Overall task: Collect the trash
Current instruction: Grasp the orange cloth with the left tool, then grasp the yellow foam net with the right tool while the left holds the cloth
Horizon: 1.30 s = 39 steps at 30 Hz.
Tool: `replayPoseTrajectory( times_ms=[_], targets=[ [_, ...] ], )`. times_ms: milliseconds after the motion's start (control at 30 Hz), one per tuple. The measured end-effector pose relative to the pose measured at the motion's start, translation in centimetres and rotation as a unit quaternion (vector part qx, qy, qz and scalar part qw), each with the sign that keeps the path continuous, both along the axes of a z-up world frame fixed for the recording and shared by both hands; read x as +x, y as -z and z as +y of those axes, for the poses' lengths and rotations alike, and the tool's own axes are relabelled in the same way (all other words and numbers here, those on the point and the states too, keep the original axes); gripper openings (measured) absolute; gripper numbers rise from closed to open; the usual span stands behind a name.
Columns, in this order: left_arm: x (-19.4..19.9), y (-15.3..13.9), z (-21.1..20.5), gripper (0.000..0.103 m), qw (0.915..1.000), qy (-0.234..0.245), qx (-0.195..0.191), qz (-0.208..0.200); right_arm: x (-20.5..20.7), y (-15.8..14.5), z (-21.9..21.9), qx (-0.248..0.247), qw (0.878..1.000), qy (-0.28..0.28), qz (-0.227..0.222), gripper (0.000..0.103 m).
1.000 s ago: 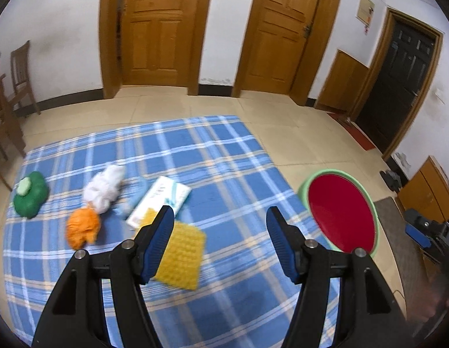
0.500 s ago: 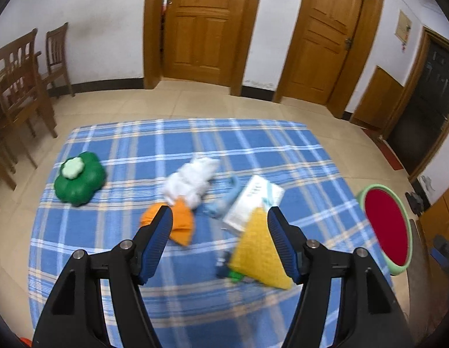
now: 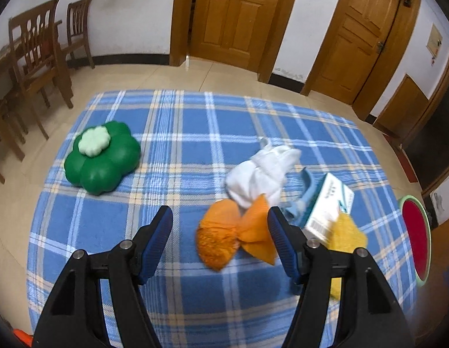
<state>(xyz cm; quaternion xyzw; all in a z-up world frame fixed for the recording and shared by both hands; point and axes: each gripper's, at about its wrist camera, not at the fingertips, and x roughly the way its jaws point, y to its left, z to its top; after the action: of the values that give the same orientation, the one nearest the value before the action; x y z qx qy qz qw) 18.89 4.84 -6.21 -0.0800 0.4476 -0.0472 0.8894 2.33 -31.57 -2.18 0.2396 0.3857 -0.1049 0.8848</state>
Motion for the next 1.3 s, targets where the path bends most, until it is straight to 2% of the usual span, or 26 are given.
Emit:
replayPoseTrajectory(
  times_ms=[367,600,667,733,933,1033,1300],
  targets=[
    [0.8,2.4,-0.4,0.068,0.9997,0.008,-0.016,0.019,1.3,1.3,0.7,-0.001,1.0,-0.008,0.024,0.072],
    [0.6,2.9,-1.8,0.067,0.9996,0.027,0.006,0.011,1.5,1.8,0.8,0.002,0.999,-0.009,0.03,0.072],
    [0.4,2.9,-2.2,0.063,0.9994,0.032,0.014,0.007,1.5,1.9,0.8,0.004,0.999,-0.01,0.031,0.072],
    [0.1,2.8,-2.6,0.046,0.999,0.043,0.013,0.003,1.4,1.8,0.9,0.006,0.999,-0.011,0.03,0.072],
    [-0.8,2.2,-2.9,0.03,0.9986,0.05,0.013,-0.006,1.3,1.6,1.3,0.007,1.0,-0.018,0.024,0.072],
    [-1.5,1.6,-2.4,0.026,0.9988,0.048,0.0,-0.01,1.3,1.4,1.6,0.009,0.999,-0.022,0.021,0.072],
    [-4.2,-0.4,-1.6,0.025,0.998,0.048,-0.031,-0.027,1.7,0.8,3.8,0.001,0.998,-0.055,0.01,0.072]
  ],
)
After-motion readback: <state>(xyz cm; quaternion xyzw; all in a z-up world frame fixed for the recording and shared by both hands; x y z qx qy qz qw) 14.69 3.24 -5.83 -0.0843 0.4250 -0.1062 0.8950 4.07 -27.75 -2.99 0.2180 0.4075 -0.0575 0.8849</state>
